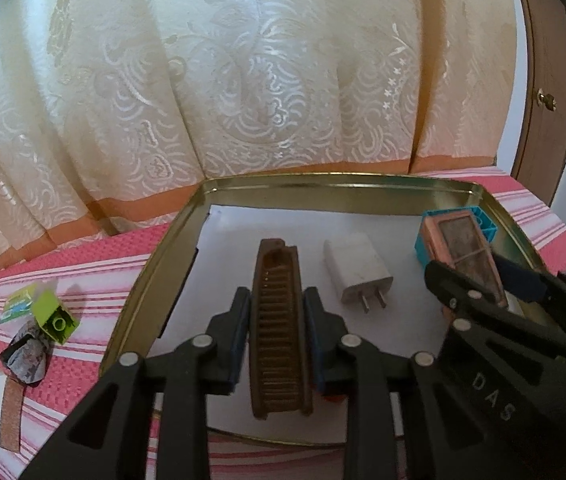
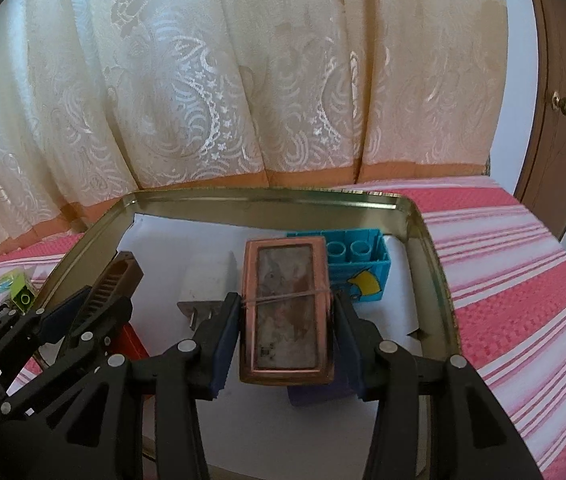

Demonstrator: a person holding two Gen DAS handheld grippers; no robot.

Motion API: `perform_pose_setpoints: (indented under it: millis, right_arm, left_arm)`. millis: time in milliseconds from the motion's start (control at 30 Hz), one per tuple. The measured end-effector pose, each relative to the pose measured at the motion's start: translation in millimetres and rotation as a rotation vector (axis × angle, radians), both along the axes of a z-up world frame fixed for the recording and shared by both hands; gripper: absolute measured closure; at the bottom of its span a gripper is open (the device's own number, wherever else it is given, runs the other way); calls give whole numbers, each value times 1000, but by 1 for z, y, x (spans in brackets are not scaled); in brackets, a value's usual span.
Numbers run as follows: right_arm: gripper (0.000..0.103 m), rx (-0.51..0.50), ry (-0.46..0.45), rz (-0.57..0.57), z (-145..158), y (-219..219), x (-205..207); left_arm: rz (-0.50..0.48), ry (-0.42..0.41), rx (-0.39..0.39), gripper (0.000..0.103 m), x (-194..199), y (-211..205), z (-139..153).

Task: Organize rigid objects
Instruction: 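Carry both held objects over the gold tray and open both tools, then withdraw both tools from the tray toward the white box and cloth bundle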

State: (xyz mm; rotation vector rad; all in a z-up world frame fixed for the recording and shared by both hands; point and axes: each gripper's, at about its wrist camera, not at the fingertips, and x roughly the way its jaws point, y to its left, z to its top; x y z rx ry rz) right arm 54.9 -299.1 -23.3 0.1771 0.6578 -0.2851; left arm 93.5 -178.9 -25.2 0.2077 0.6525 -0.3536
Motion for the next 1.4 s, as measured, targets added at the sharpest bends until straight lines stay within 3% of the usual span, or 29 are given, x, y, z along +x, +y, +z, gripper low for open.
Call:
perform_pose_setpoints:
  millis: [100, 167, 233, 267, 300, 400, 733, 967, 1133, 1400]
  right_arm:
    - [48, 10, -3, -30, 2, -3, -2]
    - [46, 17, -32, -54, 8, -6, -7]
    - [28, 44, -75, -71, 14, -11, -13]
    - [15, 72, -113, -74, 18, -14, -18]
    - [13, 93, -156, -76, 21, -15, -23]
    - [13, 108, -247, -75, 29, -12, -34]
    - [13, 55, -281, -45, 31, 7, -34]
    - [13, -112, -422, -42, 44, 34, -51]
    - [13, -157, -520, -23, 46, 46, -63]
    - [13, -180, -527, 31, 41, 62, -66]
  left_arm:
    - [50, -20, -14, 47, -1, 7, 3]
    - [85, -39, -42, 21, -2, 15, 6]
    - [118, -57, -83, 1, -3, 25, 11]
    - [123, -77, -107, 0, -6, 30, 15]
    - [122, -88, -119, 0, -9, 32, 17]
    - [99, -113, -117, 0, -15, 31, 22]
    - [112, -163, -46, 0, -29, 36, 19]
    - [187, -268, -19, 0, -42, 67, 27]
    - [230, -307, -9, 0, -48, 90, 28]
    - [246, -290, -44, 0, -54, 115, 26]
